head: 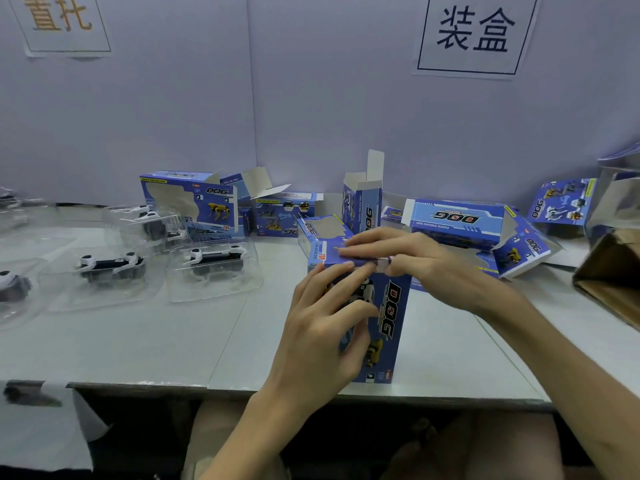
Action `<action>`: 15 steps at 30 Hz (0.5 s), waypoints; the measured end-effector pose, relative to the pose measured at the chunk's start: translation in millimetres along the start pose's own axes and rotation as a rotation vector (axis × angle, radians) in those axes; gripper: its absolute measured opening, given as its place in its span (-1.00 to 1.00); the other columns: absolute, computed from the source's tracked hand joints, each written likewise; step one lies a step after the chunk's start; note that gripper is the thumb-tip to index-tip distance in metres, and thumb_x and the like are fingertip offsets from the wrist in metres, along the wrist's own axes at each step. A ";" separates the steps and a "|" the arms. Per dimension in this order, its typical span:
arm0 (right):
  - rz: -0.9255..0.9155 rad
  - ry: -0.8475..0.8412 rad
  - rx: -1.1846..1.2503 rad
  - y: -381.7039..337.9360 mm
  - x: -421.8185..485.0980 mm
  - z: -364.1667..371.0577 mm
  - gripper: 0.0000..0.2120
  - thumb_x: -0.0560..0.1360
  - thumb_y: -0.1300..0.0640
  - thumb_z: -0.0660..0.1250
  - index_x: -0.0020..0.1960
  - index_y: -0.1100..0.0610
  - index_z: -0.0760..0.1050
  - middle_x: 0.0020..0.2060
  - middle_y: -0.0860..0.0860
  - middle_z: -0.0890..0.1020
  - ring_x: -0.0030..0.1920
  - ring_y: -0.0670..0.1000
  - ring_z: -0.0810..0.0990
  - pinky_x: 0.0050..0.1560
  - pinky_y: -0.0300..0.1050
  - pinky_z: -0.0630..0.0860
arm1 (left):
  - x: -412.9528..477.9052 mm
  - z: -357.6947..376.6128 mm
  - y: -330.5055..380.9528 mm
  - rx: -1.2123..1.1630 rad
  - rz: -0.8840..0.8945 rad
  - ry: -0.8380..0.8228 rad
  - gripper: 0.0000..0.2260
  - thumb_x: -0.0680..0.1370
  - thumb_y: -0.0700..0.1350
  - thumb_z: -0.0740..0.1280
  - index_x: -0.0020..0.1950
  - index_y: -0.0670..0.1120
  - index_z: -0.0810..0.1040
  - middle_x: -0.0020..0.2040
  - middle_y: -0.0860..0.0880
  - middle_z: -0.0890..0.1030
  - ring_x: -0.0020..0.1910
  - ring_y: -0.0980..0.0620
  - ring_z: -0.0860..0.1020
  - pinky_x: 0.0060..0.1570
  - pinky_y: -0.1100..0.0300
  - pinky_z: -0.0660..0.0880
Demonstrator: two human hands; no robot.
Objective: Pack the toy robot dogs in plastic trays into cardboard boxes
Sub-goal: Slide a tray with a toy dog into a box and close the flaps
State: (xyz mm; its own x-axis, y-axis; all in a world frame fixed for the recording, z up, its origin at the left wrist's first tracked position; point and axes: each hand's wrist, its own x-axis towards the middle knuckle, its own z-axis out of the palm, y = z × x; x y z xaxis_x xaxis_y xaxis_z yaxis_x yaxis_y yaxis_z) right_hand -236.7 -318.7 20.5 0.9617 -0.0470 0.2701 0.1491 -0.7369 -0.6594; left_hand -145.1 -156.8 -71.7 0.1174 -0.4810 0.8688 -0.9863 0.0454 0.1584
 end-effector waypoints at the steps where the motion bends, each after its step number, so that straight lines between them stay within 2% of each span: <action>1: -0.015 0.059 0.004 2.7 -3.6 -1.9 -0.66 0.54 0.17 0.23 0.21 -0.14 0.55 0.28 -0.13 0.52 0.29 -0.26 0.44 0.28 -0.37 0.40 | 0.2 -0.4 0.1 -0.005 -0.004 -0.007 -0.85 0.53 -0.11 0.31 -0.03 -0.06 0.67 0.36 -0.02 0.55 0.44 -0.01 0.38 0.37 -0.07 0.36; 4: -0.046 0.180 0.065 14.2 -15.9 -4.4 -0.77 0.55 0.34 0.36 0.12 0.09 0.59 0.21 0.03 0.56 0.29 -0.11 0.52 0.33 -0.06 0.50 | -0.2 -1.8 -0.2 -0.026 -0.010 -0.021 -0.86 0.53 -0.11 0.31 -0.03 -0.06 0.66 0.38 0.01 0.54 0.45 0.02 0.37 0.35 -0.07 0.38; 7: -0.074 0.251 0.099 20.2 -22.1 0.4 -0.81 0.53 0.38 0.36 0.09 0.19 0.61 0.17 0.06 0.62 0.28 -0.08 0.54 0.30 -0.05 0.52 | -0.9 -3.1 -0.3 -0.060 -0.032 -0.033 -0.90 0.50 -0.16 0.38 -0.03 -0.05 0.67 0.37 0.03 0.54 0.44 0.02 0.36 0.31 -0.10 0.42; 11: -0.064 0.324 0.085 16.2 -21.0 6.2 -0.81 0.52 0.34 0.39 0.07 0.13 0.65 0.15 -0.01 0.67 0.27 -0.12 0.57 0.30 0.01 0.52 | 1.0 -5.9 2.2 -0.118 -0.050 -0.042 -0.88 0.49 -0.12 0.35 -0.08 -0.02 0.69 0.34 0.05 0.56 0.40 -0.02 0.39 0.25 -0.11 0.44; 15: -0.043 0.294 -0.006 15.8 -33.0 12.1 -0.72 0.56 0.16 0.37 0.23 -0.09 0.60 0.29 -0.22 0.58 0.43 -0.24 0.38 0.46 0.03 0.36 | 5.7 -8.0 2.7 -0.138 -0.049 -0.006 -0.88 0.47 -0.14 0.35 -0.12 -0.02 0.70 0.27 0.07 0.61 0.35 -0.01 0.43 0.23 -0.09 0.44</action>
State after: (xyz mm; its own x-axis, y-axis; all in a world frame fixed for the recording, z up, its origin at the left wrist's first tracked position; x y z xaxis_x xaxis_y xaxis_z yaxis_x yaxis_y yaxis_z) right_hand -263.3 -320.7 -7.4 0.8466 -0.2086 0.4897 0.1858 -0.7463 -0.6392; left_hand -146.2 -152.4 -62.5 0.1637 -0.4906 0.8558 -0.9541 0.1417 0.2638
